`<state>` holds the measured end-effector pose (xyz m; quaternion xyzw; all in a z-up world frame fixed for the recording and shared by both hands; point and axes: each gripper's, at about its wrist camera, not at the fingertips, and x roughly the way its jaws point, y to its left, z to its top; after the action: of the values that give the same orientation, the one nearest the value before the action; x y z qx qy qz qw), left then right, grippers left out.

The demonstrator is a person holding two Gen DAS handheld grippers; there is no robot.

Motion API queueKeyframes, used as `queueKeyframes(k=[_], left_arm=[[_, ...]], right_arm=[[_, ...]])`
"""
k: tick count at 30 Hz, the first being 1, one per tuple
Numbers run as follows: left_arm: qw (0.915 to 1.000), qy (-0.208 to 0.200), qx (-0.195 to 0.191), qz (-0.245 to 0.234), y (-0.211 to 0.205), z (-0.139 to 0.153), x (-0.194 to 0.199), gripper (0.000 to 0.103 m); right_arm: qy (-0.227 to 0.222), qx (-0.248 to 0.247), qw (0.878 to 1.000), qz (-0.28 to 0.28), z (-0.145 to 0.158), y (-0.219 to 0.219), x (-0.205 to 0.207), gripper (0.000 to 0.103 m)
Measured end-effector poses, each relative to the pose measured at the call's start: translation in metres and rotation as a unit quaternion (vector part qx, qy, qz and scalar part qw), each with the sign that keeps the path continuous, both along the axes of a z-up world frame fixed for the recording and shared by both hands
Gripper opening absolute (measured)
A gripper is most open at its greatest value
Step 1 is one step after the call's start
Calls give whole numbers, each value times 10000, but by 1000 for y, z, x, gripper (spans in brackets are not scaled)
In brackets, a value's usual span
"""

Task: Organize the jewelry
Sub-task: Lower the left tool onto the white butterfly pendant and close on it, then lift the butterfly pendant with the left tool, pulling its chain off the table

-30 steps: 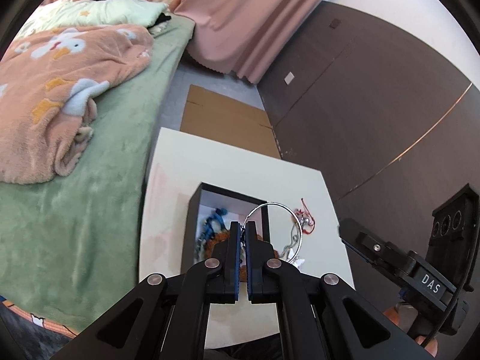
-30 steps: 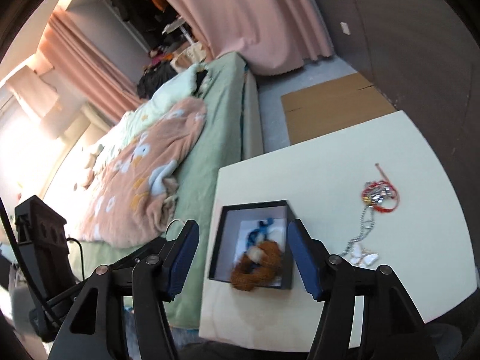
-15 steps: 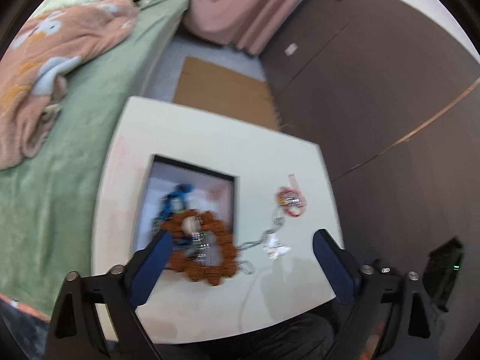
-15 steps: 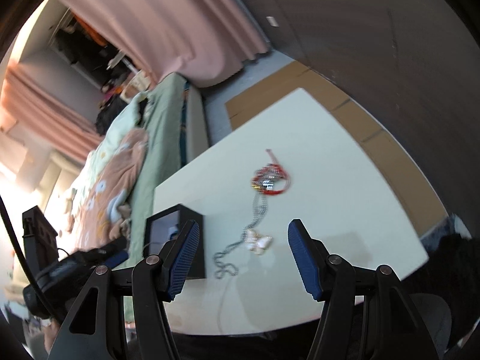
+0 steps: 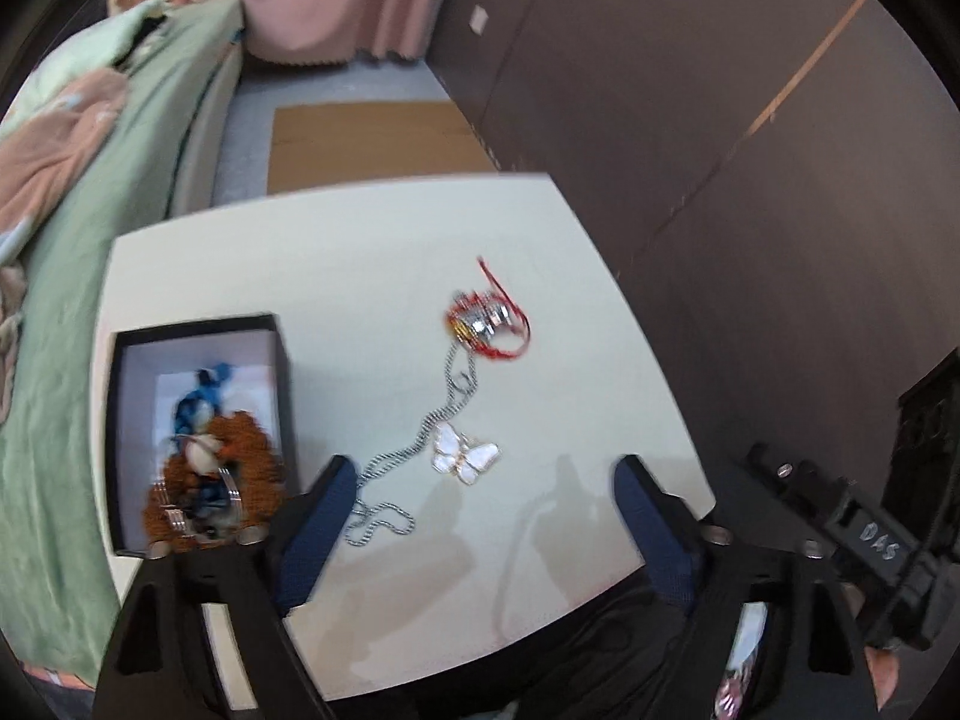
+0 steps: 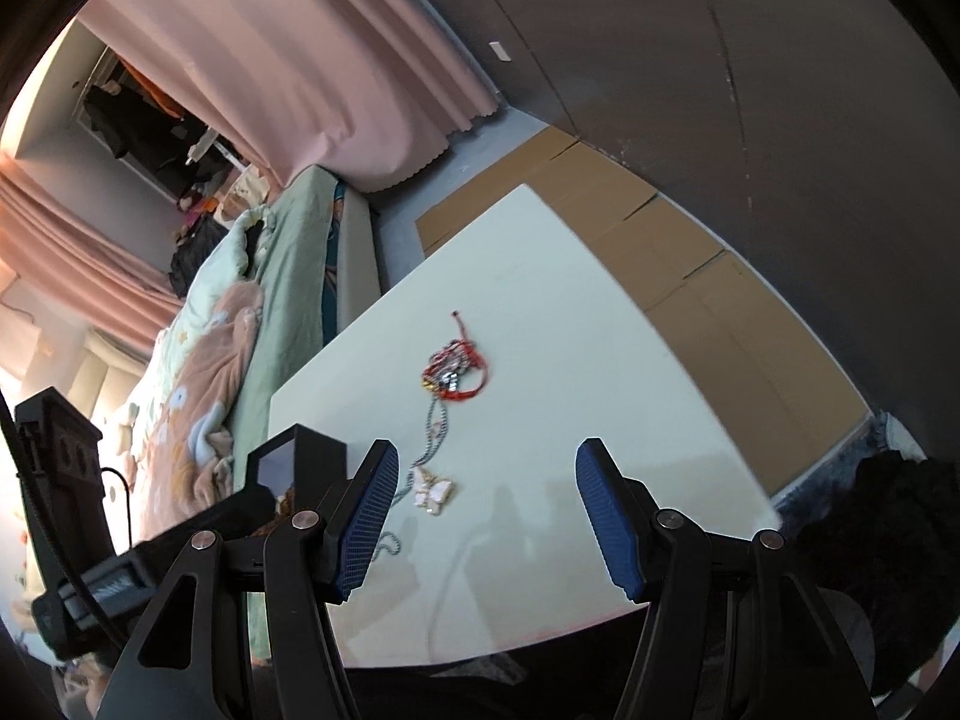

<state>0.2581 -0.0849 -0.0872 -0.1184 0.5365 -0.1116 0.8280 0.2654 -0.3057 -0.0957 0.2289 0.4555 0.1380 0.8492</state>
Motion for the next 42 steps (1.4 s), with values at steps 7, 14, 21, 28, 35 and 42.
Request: queueKeyframes(k=[7,14,21,28,35,42], left_arm=[[9984,481,156,-257,-26,-40,16,43],[9963,807,281,-55,-19,-63,29,42],[9934,1020,499,145,-16,-80,41,43],[9919,905,880,-160,-37,-80,44,43],[9879,755,1296,-385,-50,-80,39,43],[9961,247,833,-161,-34,-48,24,42]], right_arm=[[113,97,9994,-299,-12,-32,2,62],[222,155,9989,-378,-23,-44,6,62],[256,234,9989,-303,-30,-39,12,62],[273,236,9992,-180,-34,-30,11,62],[284,212,9989,-308,-31,-38,8,62],[203,102,9994,-266,-22,-33,5,62]])
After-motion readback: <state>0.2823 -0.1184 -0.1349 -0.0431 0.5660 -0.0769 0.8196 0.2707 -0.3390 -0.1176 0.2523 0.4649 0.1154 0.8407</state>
